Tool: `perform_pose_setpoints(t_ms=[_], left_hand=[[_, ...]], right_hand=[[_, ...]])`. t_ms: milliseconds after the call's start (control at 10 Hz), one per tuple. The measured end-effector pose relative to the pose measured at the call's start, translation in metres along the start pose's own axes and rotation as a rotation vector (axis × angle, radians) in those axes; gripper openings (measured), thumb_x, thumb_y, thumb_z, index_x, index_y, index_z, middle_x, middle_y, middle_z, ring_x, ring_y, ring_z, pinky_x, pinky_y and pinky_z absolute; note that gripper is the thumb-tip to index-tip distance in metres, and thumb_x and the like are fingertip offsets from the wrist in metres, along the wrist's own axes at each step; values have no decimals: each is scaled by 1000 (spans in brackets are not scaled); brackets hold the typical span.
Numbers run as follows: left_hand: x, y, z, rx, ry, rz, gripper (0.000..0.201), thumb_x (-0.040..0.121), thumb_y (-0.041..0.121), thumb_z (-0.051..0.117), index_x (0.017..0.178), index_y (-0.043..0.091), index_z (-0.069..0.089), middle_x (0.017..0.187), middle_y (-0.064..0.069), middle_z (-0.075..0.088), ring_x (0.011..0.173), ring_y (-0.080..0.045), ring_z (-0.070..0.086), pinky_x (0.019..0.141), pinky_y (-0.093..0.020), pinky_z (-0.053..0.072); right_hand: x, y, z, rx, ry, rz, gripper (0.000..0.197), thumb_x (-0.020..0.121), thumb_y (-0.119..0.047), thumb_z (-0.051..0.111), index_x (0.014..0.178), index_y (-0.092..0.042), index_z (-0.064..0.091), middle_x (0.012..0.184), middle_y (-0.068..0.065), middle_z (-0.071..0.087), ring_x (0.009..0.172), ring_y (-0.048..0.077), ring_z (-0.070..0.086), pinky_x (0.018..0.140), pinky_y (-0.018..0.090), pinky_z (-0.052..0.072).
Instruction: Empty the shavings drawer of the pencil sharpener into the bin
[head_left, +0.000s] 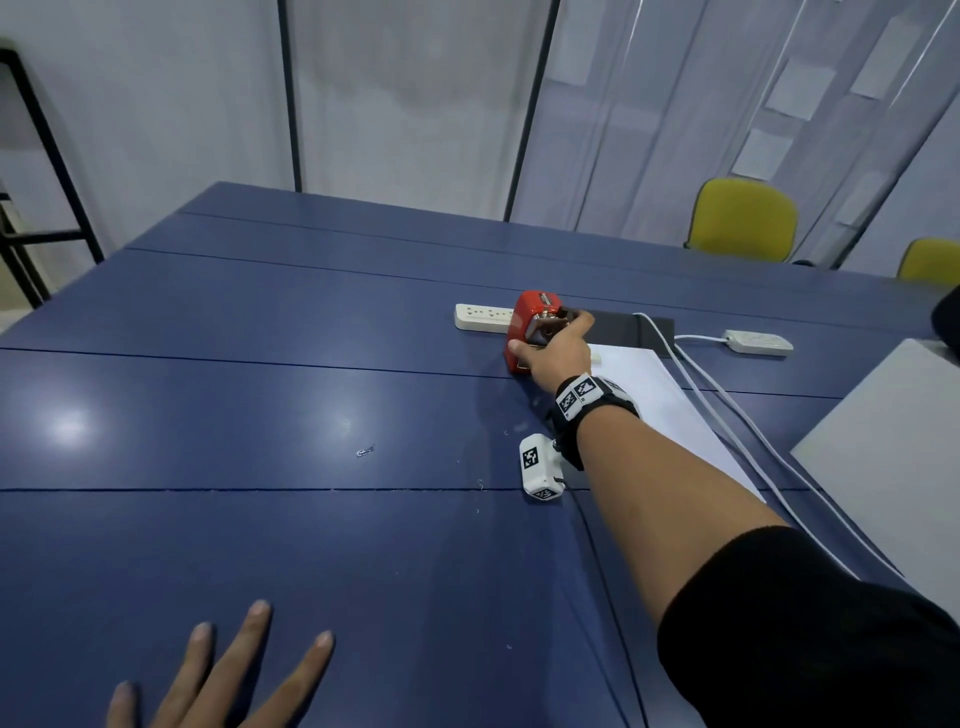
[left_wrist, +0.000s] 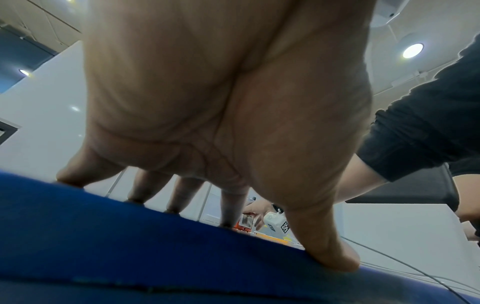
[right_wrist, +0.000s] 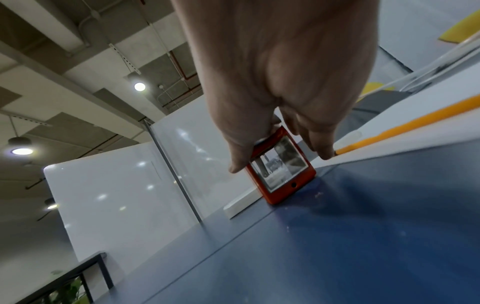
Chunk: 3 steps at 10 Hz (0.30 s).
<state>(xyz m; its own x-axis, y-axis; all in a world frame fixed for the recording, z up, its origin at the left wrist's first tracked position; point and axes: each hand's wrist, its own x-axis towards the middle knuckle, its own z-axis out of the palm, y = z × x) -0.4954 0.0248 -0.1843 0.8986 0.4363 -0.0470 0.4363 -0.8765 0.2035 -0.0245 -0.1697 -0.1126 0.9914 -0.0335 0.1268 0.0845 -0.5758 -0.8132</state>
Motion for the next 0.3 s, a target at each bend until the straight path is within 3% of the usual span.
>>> perform_pose_setpoints(t_ms=[100, 200, 300], left_hand=[[4, 39, -24, -171, -463, 81, 102, 40, 110, 52, 133, 68, 61, 150, 5, 65, 129, -44, 68, 95, -79, 40], [15, 44, -36, -36, -542, -9, 116, 42, 117, 31, 136, 80, -24, 170, 23, -21, 168, -30, -2, 126, -68, 11], [6, 45, -47, -30, -554, 107, 124, 46, 116, 29, 147, 70, -26, 174, 8, -33, 165, -31, -19, 128, -68, 4]], right_hand=[[-15, -11, -15, -6, -19, 14, 107, 84, -30, 93, 159, -11, 19, 147, 20, 62, 132, 41, 64, 109, 46, 50], [-31, -18, -32, 8, -36, -12, 110, 84, -33, 93, 160, -10, 17, 146, 21, 63, 131, 40, 64, 108, 44, 50], [-59, -28, -55, 11, -60, -47, 110, 85, -38, 92, 160, -8, 18, 144, 22, 63, 132, 41, 64, 105, 41, 49]])
